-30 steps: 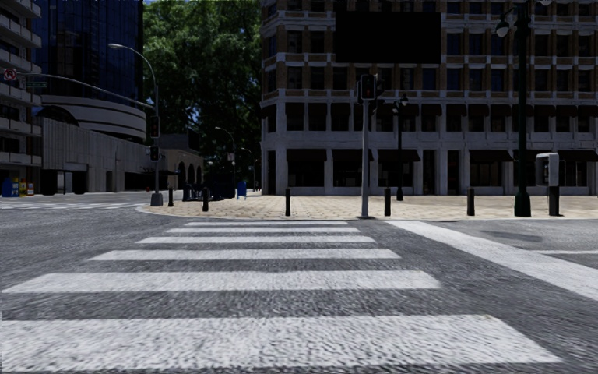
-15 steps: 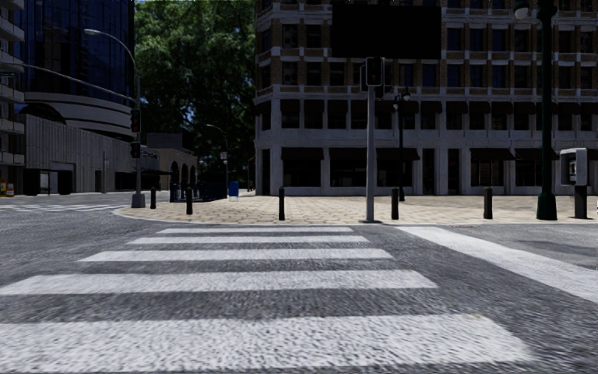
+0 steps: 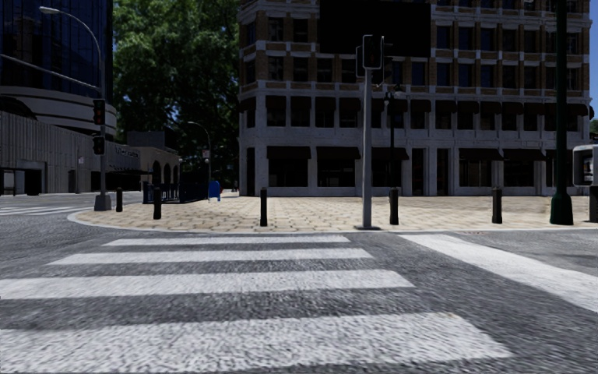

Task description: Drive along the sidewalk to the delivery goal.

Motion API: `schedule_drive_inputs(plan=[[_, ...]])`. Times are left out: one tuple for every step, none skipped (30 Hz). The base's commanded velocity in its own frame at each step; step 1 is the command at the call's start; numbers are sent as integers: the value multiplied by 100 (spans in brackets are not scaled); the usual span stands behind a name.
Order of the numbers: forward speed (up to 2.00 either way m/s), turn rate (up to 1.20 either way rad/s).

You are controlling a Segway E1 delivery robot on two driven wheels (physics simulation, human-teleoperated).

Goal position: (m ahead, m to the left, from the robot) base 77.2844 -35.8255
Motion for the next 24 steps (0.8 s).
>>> schedule_drive_inputs(plan=[[200,-23],[200,-23],[200,-23],[200,-23],[200,-23],[200,-23],[200,-23],[200,-23],[200,-23],[200,-23],[200,-23],[200,-23],[200,-19],[200,0],[200,0],[200,0],[200,0],[200,0],[200,0],[200,0],[200,0],[200,0],[200,0],[200,0]])
